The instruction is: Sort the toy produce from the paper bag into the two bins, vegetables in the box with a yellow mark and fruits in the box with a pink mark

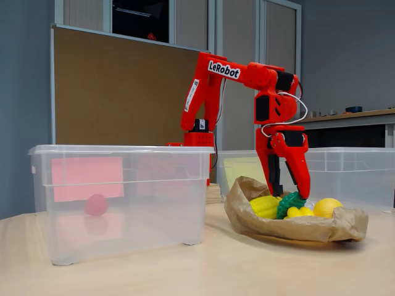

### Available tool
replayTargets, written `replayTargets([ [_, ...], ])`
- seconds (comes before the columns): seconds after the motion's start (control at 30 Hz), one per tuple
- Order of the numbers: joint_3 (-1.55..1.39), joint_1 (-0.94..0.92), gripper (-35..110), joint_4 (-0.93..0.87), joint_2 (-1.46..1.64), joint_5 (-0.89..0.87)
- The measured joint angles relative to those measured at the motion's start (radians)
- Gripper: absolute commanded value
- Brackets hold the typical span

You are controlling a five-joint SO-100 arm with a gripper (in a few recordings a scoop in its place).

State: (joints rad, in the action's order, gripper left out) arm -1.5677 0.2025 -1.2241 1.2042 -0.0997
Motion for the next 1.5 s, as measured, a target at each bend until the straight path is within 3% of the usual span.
replayTargets([
  [0.13, 0.055, -0.020, 25, -0.029, -0.048, 0.021],
  [0.37, 0.130, -0.055, 0, -0.052, -0.100, 0.035],
  [0.77, 0.138, -0.061, 0, -0.106, -0.058, 0.048],
  [1.27, 0.322, -0.046, 0, -0.310, 0.195, 0.087],
  [1.5, 0.295, 0.118, 0, -0.394, 0.522, -0.123],
])
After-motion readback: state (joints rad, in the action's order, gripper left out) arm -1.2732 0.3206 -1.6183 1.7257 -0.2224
